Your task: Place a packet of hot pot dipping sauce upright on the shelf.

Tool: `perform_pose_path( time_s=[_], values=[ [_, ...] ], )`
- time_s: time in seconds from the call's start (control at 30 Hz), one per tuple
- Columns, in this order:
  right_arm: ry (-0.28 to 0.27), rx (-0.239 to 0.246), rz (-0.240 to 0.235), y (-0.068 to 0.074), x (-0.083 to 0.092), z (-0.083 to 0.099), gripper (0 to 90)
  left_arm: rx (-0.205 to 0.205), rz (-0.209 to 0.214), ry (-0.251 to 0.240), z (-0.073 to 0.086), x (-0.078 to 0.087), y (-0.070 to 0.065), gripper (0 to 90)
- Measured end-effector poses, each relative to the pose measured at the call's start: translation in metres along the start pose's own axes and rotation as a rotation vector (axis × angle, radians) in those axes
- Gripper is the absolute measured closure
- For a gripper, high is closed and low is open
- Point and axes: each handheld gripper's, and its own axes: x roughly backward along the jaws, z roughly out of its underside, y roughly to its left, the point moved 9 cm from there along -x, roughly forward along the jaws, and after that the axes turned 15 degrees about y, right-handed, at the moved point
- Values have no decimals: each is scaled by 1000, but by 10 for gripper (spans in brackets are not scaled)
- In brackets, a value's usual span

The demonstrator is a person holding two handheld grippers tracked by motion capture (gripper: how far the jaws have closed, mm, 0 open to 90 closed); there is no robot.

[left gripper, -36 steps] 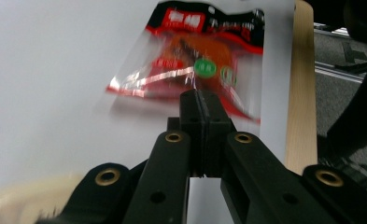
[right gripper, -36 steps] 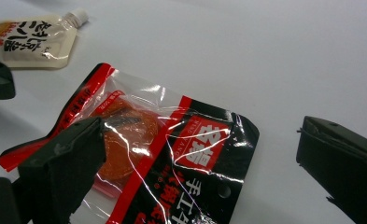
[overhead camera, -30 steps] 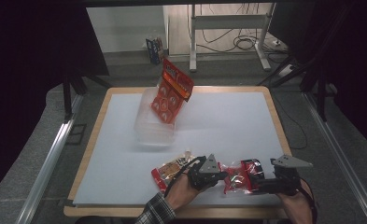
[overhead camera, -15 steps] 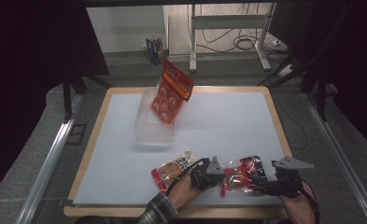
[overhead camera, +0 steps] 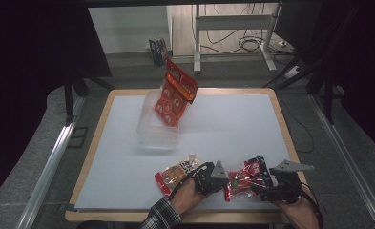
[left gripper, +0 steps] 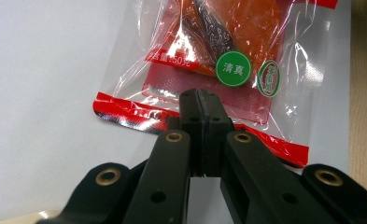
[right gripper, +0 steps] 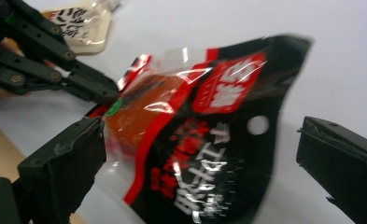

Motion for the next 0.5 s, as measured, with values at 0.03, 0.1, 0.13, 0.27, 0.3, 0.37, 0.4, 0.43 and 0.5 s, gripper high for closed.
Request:
perform_pose_path(
  time_s=[0.03, 0.1, 0.13, 0.27, 0.3, 0.37, 0.4, 0.43, 0.5],
  values=[
    [12, -5, -15, 1, -2, 1, 17, 0, 0, 0, 0, 0, 0, 900],
    [20, -8, -28, 3, -3, 1, 30, 2, 5, -2, 0, 0, 0, 900],
    [31, -8, -32, 4, -4, 2, 49, 2, 7, -2, 0, 0, 0, 900],
    [72, -13, -82, 12, -12, 3, 124, 1, 12, 3, 0, 0, 1, 900],
    [74, -7, -83, 13, -13, 2, 146, 2, 10, 2, 0, 0, 1, 900],
    [70, -19, -114, 15, -14, 0, 178, 4, 11, 1, 0, 0, 1, 900],
    [67, -28, -128, 16, -14, -1, 186, 4, 11, 1, 0, 0, 1, 900],
    [59, -31, -138, 17, -14, -3, 214, 6, 15, -2, 0, 0, 1, 900],
    [48, -44, -181, 20, -13, -6, 271, 6, 16, -1, 0, 0, 1, 900]
  ],
)
